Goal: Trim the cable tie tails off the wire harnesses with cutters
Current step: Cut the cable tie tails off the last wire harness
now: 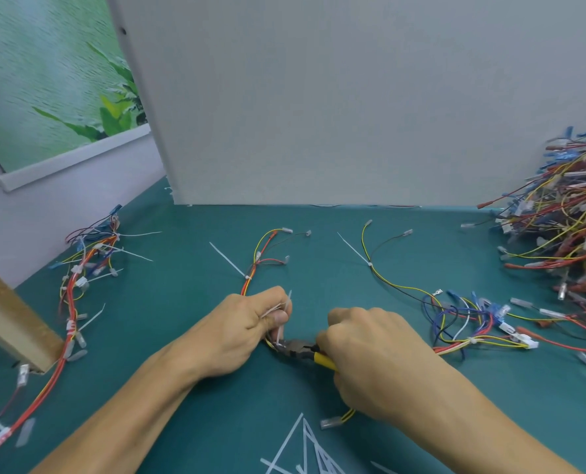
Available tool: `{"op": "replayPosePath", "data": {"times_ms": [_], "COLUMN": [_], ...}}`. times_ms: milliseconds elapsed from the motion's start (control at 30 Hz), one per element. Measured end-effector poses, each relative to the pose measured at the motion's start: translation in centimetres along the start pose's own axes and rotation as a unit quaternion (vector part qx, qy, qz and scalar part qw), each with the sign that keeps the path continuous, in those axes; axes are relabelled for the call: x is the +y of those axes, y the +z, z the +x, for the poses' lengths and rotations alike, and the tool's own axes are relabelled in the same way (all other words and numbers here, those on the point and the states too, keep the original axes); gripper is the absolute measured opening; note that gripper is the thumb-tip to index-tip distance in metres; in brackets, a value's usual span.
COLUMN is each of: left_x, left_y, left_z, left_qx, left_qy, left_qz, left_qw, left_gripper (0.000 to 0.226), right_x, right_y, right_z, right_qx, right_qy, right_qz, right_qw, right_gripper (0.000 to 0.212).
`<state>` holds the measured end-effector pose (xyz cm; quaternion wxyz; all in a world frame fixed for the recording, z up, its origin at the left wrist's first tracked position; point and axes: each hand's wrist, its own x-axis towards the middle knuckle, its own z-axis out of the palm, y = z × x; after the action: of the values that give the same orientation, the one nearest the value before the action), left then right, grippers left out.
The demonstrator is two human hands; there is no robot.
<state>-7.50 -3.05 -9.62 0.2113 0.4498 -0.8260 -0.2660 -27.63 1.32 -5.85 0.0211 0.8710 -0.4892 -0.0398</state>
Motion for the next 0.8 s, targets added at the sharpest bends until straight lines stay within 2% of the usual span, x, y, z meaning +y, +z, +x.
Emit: {"op": "replayPosePath", "data": {"times_ms": [433,567,800], "left_x": [0.11,0.08,0.25], "left_y": [-0.17,-0.17,-0.04], "left_z": [-0.03,0.01,-0.07], "left_qx": [-0.003,0.000,0.005], "left_qy": [0.001,-0.001,-0.005], "left_qz": [-0.012,-0.008,0.000], "left_qw": [1.000,1.000,1.000], "left_gripper": [0.019,0.018,0.022], "right_x": [0.15,0.60,0.67], "right_y": [0.05,0.09,0.20], "right_z": [-0.11,0.06,0.09], "right_qx": [0.001,-0.003,-0.001], "right_qy": [0.009,0.002,-0.010], "right_qz": [0.021,0.023,0.020], "right_qw": [1.000,1.000,1.000], "right_gripper": [0.005,0.015,0.014]}}
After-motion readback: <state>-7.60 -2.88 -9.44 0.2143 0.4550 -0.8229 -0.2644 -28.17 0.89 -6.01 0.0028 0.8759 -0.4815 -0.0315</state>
